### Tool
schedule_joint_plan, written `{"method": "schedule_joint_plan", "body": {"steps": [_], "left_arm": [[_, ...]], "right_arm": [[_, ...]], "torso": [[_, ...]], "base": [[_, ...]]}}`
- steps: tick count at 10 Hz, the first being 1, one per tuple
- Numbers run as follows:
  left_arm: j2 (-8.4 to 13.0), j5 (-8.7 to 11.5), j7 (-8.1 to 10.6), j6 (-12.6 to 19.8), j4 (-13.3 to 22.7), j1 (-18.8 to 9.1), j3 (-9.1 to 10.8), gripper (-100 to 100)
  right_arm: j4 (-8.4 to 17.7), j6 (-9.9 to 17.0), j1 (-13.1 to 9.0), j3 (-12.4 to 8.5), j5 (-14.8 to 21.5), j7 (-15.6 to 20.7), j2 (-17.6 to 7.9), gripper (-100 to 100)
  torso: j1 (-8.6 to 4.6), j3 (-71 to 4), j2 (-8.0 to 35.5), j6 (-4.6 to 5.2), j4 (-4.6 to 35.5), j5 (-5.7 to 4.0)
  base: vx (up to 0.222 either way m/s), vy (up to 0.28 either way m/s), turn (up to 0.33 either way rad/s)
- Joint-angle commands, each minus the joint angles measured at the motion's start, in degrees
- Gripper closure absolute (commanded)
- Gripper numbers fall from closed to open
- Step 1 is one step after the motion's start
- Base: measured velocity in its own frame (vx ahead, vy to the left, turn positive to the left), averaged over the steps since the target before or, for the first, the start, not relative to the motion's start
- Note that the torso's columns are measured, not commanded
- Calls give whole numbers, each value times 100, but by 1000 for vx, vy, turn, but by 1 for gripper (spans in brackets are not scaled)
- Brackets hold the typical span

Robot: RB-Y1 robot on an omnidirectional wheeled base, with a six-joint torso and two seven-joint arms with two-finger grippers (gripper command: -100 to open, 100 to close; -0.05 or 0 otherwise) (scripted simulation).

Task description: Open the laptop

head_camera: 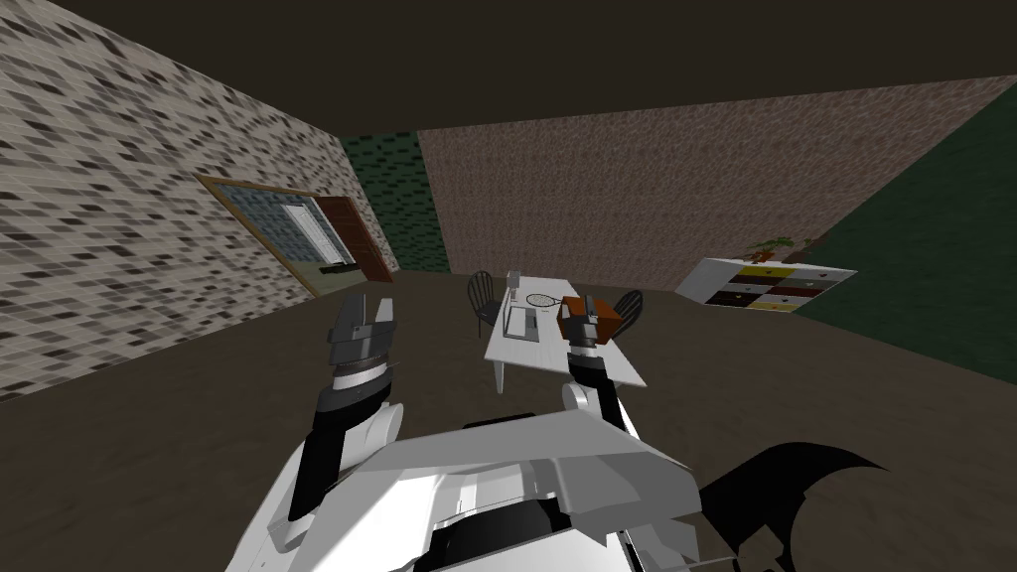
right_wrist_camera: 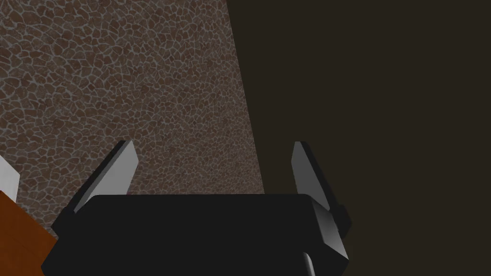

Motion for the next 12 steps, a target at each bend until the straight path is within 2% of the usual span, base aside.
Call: {"method": "schedule_joint_plan", "body": {"steps": [1,9,10,12], "left_arm": [[0,0,0,0,0,0,0,0],[0,0,0,0,-2,0,0,0],[0,0,0,-1,-2,0,0,0],[-1,0,0,0,1,1,0,0]], "right_arm": [[0,0,0,0,0,0,0,0],[-2,-1,0,0,0,0,0,0],[43,18,-17,-14,18,50,-236,-100],[146,62,-54,-46,62,169,-578,-100]], "torso": [[0,-467,232,0,235,0],[0,-7073,3539,0,3537,0],[0,-7919,3962,0,3960,0],[10,-8428,4205,0,4204,3]], "base": [[0,0,0],[0,0,0],[11,17,0],[16,51,-3]]}}
